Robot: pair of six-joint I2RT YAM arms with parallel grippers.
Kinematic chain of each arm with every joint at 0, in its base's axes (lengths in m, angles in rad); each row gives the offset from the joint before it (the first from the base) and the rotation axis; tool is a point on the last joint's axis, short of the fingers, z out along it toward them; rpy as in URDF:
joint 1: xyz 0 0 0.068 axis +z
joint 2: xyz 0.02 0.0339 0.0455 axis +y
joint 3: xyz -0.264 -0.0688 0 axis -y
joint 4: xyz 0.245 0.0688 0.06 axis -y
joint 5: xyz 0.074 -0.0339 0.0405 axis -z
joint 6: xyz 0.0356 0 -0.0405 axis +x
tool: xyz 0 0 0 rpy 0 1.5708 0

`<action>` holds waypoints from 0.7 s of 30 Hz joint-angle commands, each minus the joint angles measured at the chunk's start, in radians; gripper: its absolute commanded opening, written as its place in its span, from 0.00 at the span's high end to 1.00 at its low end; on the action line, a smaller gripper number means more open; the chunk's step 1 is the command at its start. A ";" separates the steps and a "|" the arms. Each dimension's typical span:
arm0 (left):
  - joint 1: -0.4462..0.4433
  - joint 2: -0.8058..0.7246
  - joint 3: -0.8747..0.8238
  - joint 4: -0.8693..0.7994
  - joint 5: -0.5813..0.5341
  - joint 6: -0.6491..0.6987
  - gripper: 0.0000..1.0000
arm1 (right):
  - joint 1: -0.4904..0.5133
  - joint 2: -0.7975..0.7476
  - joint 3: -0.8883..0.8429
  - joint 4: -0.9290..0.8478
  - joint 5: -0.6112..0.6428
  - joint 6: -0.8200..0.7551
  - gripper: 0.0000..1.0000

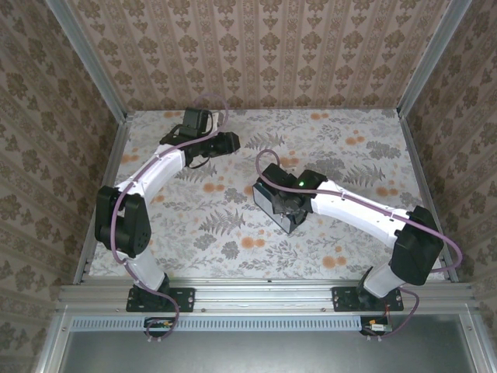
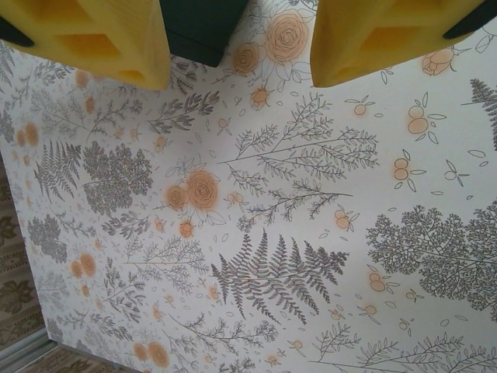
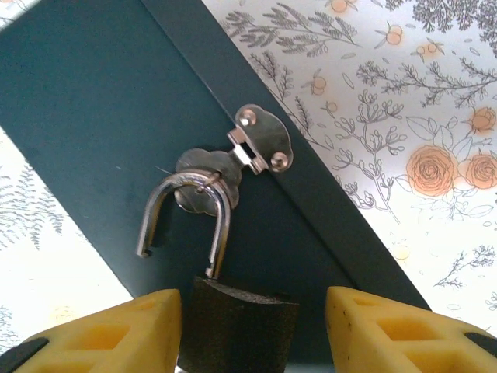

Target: Unlock the padlock with the key

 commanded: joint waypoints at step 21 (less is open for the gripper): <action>-0.142 0.155 0.218 0.003 0.159 0.296 0.46 | -0.159 -0.131 -0.115 0.084 -0.118 -0.194 0.76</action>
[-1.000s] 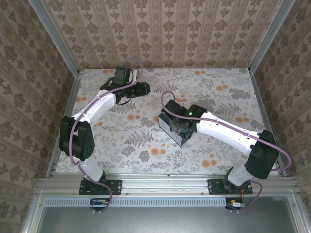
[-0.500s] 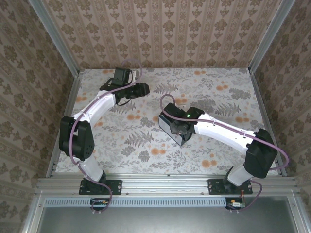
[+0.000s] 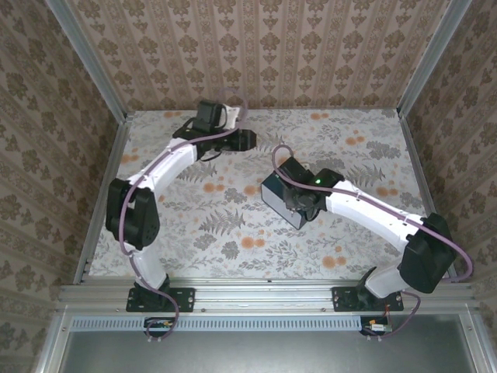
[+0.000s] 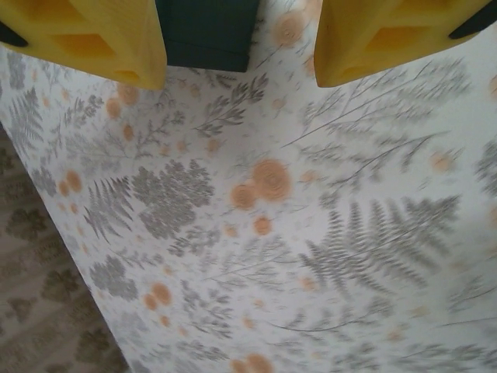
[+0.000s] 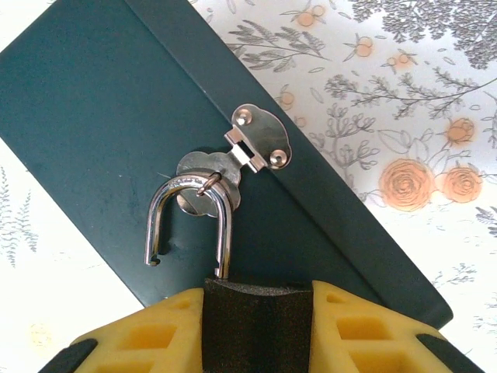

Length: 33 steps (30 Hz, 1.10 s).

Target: Unlock the padlock with the key

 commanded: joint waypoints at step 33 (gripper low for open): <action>-0.125 0.143 -0.024 -0.066 0.049 0.110 0.49 | -0.148 -0.135 -0.041 0.016 -0.187 -0.229 0.58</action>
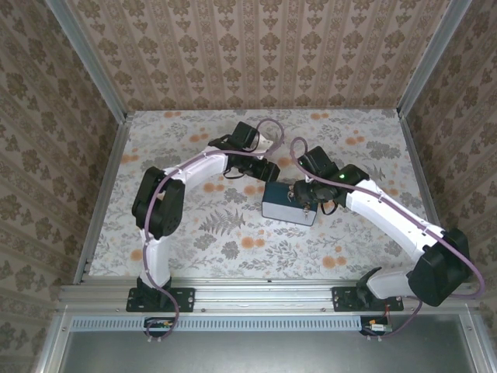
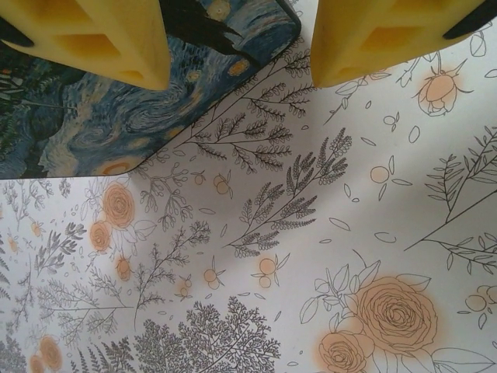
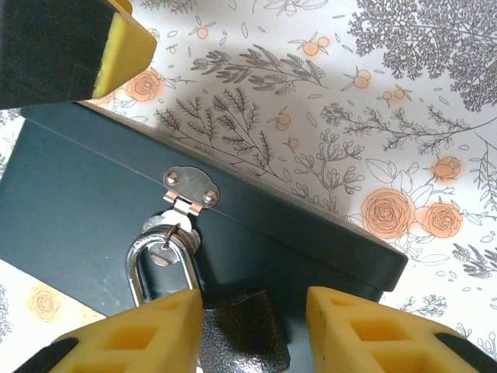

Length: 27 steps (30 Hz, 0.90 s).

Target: Unlock the padlock with the key

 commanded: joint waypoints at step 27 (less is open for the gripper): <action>0.021 -0.027 -0.029 0.060 0.021 -0.064 0.50 | 0.048 0.015 -0.024 -0.061 0.038 -0.069 0.47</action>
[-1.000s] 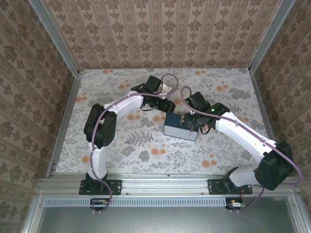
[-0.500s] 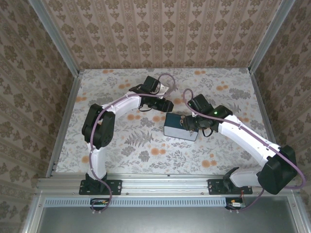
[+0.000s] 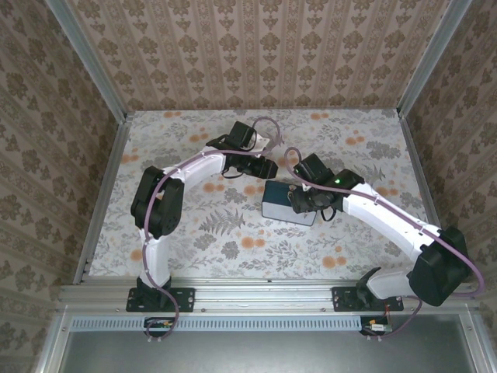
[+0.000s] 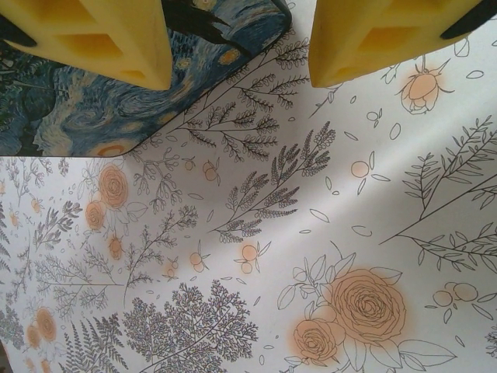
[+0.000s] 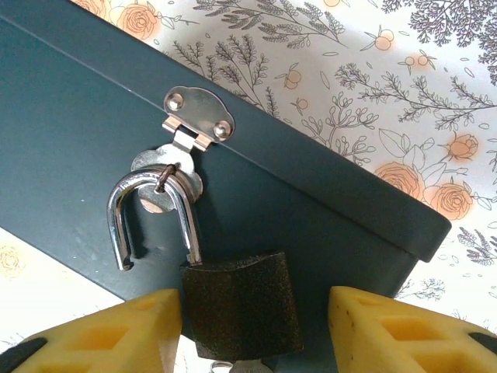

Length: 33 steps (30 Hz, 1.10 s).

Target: Unlock the padlock with the key

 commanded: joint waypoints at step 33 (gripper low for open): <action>-0.057 -0.099 -0.216 0.256 0.145 -0.263 0.54 | -0.148 0.143 0.135 -0.028 0.030 -0.111 0.61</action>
